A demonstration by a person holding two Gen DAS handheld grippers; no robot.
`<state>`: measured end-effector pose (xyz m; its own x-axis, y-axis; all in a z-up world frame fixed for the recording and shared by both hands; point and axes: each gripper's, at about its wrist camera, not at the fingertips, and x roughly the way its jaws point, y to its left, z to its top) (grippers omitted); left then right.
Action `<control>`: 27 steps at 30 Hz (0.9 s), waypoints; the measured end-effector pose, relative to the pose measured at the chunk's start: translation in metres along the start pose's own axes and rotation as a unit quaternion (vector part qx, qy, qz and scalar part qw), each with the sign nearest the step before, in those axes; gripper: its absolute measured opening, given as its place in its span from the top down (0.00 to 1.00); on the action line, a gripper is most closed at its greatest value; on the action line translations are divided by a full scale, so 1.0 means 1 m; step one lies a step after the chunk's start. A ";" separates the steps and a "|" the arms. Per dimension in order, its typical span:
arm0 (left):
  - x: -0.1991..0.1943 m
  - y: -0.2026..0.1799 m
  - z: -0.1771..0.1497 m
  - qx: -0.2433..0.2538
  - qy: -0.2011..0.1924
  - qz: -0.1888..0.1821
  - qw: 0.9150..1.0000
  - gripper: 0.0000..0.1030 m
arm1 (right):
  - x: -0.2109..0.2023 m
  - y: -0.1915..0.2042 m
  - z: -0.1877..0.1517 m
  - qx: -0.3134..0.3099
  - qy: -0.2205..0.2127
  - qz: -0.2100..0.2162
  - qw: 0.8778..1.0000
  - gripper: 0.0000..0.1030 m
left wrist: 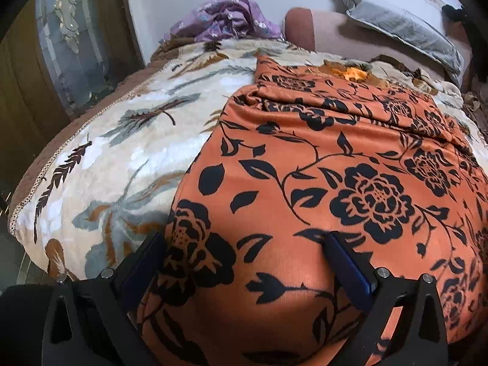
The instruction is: Fold small clothes
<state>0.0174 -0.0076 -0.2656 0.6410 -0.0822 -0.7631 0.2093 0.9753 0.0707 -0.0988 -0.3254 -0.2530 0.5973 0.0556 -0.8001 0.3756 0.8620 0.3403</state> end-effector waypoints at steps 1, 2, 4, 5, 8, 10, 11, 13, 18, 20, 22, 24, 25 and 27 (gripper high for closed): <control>-0.002 0.004 0.001 -0.001 0.009 -0.007 1.000 0.00 | -0.005 -0.003 0.000 0.005 -0.001 0.006 1.000 0.43; -0.003 0.006 0.002 -0.005 0.012 -0.011 1.000 0.00 | -0.011 -0.008 0.001 0.014 -0.006 0.009 1.000 0.43; -0.010 0.022 0.004 -0.030 0.010 -0.018 0.999 0.00 | -0.028 -0.026 0.005 0.044 -0.025 0.014 0.999 0.43; -0.013 0.029 0.005 -0.042 0.007 -0.021 0.999 0.00 | -0.035 -0.036 0.007 0.062 -0.032 0.018 0.997 0.43; -0.020 0.051 0.009 -0.073 0.001 -0.015 0.997 0.00 | -0.052 -0.074 0.008 0.125 -0.045 0.034 0.991 0.41; -0.023 0.064 0.012 -0.090 0.000 -0.008 0.996 0.00 | -0.057 -0.090 0.005 0.161 -0.052 0.040 0.985 0.41; -0.024 0.068 0.013 -0.098 0.000 -0.006 0.995 0.00 | -0.058 -0.094 0.005 0.173 -0.055 0.046 0.982 0.41; -0.025 0.076 0.015 -0.114 0.002 0.001 0.993 0.00 | -0.058 -0.094 0.005 0.175 -0.056 0.058 0.981 0.41; -0.018 0.072 0.014 -0.092 0.024 0.032 0.995 0.00 | -0.048 -0.075 0.009 0.129 -0.039 0.013 0.991 0.41; -0.014 0.071 0.011 -0.081 0.031 0.038 0.996 0.00 | -0.043 -0.076 0.006 0.133 -0.028 0.014 0.991 0.41; -0.009 0.072 0.008 -0.079 0.042 0.034 0.995 0.00 | -0.037 -0.080 0.005 0.145 -0.016 0.020 0.989 0.41; -0.007 0.076 0.006 -0.091 0.051 0.025 0.994 0.00 | -0.035 -0.083 0.004 0.155 -0.015 0.026 0.988 0.41; -0.007 0.078 0.005 -0.094 0.052 0.025 0.994 0.00 | -0.034 -0.083 0.004 0.157 -0.015 0.028 0.987 0.41; -0.008 0.078 0.003 -0.090 0.051 0.027 0.994 0.00 | -0.032 -0.084 0.005 0.163 -0.013 0.035 0.986 0.41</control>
<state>0.0309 0.0686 -0.2525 0.5676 -0.0167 -0.8231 0.0353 0.9994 0.0041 -0.1461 -0.4017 -0.2536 0.6464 0.0916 -0.7575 0.5383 0.6488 0.5378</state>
